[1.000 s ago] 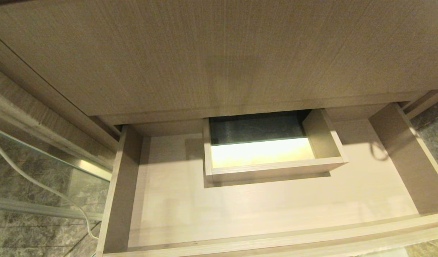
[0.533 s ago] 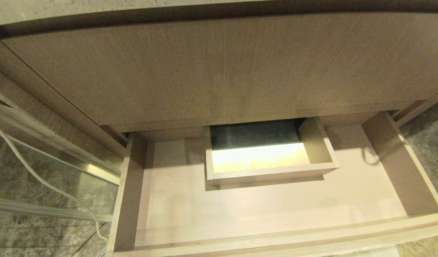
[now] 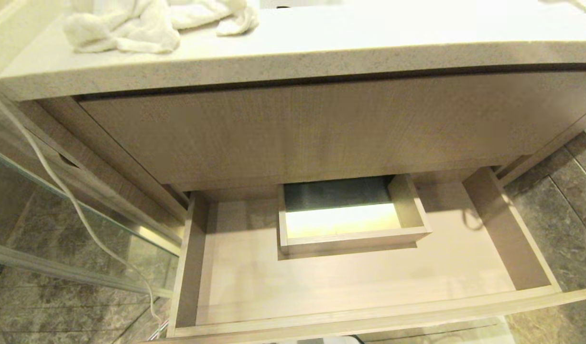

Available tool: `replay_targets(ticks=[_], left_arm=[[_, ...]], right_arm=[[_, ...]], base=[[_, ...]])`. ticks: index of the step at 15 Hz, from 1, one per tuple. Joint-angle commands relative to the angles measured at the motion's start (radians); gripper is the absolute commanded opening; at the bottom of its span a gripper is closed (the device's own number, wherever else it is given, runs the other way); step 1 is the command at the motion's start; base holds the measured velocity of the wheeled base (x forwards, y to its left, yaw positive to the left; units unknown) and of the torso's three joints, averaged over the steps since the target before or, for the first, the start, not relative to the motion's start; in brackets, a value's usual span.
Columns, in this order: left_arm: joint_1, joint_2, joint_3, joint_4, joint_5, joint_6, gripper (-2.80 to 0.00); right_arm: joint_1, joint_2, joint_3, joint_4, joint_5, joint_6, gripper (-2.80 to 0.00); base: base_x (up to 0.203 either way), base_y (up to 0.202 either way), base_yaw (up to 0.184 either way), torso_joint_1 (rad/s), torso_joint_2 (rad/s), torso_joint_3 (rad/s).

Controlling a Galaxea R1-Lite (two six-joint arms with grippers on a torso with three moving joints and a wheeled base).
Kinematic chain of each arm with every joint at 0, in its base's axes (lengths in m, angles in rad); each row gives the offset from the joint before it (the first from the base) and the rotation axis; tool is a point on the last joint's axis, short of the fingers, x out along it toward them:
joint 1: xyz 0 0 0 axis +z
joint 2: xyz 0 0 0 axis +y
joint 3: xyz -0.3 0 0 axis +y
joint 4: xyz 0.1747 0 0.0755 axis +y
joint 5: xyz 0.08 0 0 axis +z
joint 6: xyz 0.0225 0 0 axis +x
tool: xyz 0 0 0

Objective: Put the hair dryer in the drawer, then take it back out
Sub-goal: Pick up the hairdryer

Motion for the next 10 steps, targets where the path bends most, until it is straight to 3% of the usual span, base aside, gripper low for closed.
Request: replay_targets(ticks=[1,4,10], left_arm=[[0.0,0.0,0.001,0.0,0.0,0.0,-2.8],[0.0,0.0,0.002,0.0,0.0,0.0,-2.8],[0.0,0.0,0.002,0.0,0.0,0.0,-2.8]], right_arm=[[0.0,0.0,0.002,-0.001,0.0,0.001,-2.8],[0.0,0.0,0.002,-0.001,0.002,-0.001,-2.8],[0.0,-0.001,0.002,-0.001,0.0,0.002,-2.8]], base=[[0.0,0.0,0.0,0.378,-0.48,-0.232],[0.0,0.0,0.0,0.407,-0.49,-0.243],[0.0,0.0,0.0,0.286,-0.53,-0.249]])
